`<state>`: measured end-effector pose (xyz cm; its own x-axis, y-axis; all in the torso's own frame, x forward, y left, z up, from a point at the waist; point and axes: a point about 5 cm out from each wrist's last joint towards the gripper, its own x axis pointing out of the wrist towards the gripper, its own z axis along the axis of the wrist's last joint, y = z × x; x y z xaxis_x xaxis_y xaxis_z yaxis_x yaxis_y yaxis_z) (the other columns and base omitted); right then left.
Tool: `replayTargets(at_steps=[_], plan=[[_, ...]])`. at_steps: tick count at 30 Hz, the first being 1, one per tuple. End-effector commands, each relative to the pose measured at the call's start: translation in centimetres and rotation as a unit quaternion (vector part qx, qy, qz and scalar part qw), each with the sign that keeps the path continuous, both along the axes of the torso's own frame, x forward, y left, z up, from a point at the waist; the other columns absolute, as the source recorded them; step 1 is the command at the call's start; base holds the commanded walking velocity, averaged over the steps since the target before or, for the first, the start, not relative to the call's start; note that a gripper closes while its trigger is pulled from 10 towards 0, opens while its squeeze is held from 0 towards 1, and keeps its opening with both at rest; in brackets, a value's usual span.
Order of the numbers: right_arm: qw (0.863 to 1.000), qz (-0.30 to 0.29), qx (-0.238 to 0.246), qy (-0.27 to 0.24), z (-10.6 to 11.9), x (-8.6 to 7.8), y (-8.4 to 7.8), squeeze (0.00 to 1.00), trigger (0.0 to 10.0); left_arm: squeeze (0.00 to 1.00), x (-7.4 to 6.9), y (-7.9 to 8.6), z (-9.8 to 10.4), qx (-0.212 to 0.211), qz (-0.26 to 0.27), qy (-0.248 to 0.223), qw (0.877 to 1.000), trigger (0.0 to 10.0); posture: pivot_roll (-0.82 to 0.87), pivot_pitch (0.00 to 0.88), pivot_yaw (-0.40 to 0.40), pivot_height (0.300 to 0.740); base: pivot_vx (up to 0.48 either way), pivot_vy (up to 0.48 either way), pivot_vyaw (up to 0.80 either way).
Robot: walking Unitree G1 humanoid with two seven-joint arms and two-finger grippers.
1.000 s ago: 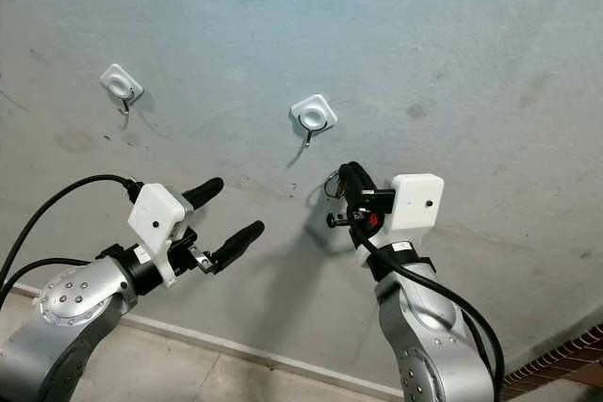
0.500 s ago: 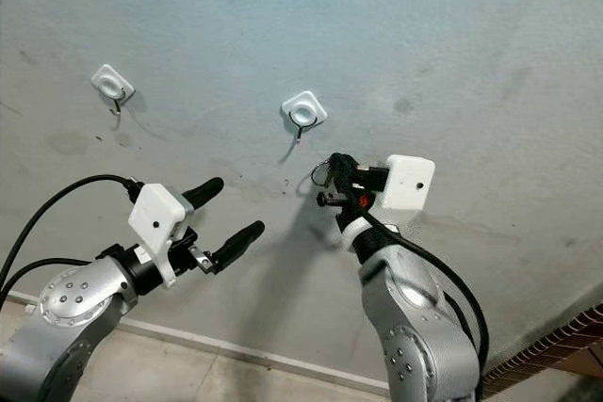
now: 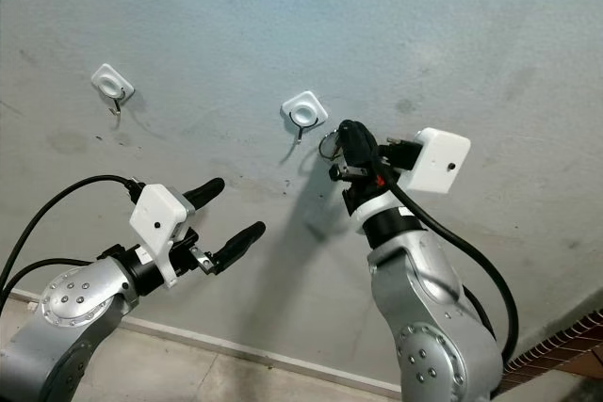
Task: Hang keys on a hook
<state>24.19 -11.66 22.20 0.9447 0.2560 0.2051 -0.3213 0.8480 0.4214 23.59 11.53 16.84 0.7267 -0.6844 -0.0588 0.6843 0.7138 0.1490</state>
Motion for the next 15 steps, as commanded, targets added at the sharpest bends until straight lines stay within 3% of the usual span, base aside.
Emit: replayTargets(at_steps=[1,10,15], plan=[[1.000,0.020,0.003,-0.009,0.5,-0.5,0.4,0.00,10.0,0.00,0.0,0.0,0.0,0.003,0.000,-0.002,1.000,10.0,0.22,0.000,-0.032,0.740,0.000,0.000,0.00],[0.997,0.072,0.028,0.000,0.5,-0.6,1.9,0.00,10.0,0.00,0.0,-0.1,0.0,0.003,-0.002,-0.003,1.000,10.0,0.22,0.000,-0.031,0.740,0.000,0.000,0.00],[0.997,0.068,0.027,0.001,0.5,-0.2,2.4,0.00,10.0,0.00,-0.1,-0.3,0.0,0.003,-0.002,-0.003,1.000,10.0,0.23,0.000,-0.033,0.740,0.000,0.000,0.00]])
